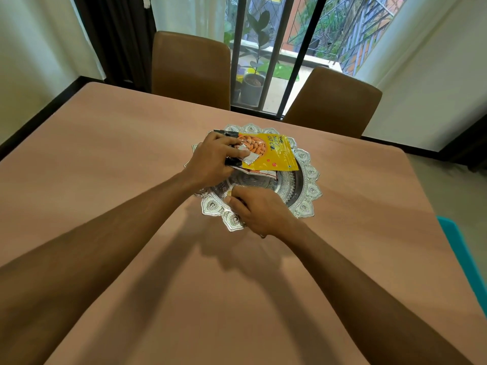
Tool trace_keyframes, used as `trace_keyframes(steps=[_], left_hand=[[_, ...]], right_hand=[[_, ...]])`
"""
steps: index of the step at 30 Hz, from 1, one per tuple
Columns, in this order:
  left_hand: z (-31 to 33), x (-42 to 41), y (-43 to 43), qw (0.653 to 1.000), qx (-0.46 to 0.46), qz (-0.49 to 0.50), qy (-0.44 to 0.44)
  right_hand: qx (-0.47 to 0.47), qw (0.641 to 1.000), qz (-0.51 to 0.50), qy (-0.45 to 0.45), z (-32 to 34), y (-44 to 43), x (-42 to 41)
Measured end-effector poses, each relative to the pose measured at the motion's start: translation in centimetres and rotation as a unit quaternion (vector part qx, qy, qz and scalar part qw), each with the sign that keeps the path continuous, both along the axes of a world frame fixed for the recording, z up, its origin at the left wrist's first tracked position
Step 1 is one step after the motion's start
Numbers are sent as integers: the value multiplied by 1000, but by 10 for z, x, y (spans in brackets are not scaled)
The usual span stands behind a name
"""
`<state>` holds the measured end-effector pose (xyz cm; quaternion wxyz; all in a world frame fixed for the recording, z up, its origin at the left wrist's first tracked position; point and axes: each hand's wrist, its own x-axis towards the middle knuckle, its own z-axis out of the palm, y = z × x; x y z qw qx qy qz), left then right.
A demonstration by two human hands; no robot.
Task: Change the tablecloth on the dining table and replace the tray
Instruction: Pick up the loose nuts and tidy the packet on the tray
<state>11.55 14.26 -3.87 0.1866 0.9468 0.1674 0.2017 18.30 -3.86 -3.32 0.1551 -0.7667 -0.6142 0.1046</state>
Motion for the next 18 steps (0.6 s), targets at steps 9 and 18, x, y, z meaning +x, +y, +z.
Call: trace_keyframes(steps=[9, 18], left_hand=[[3, -2, 0, 1000, 6, -16, 18], [4, -14, -2, 997, 48, -39, 46]], right_hand=[[70, 997, 4, -17, -3, 9, 9], [72, 993, -40, 83, 10, 11, 30]])
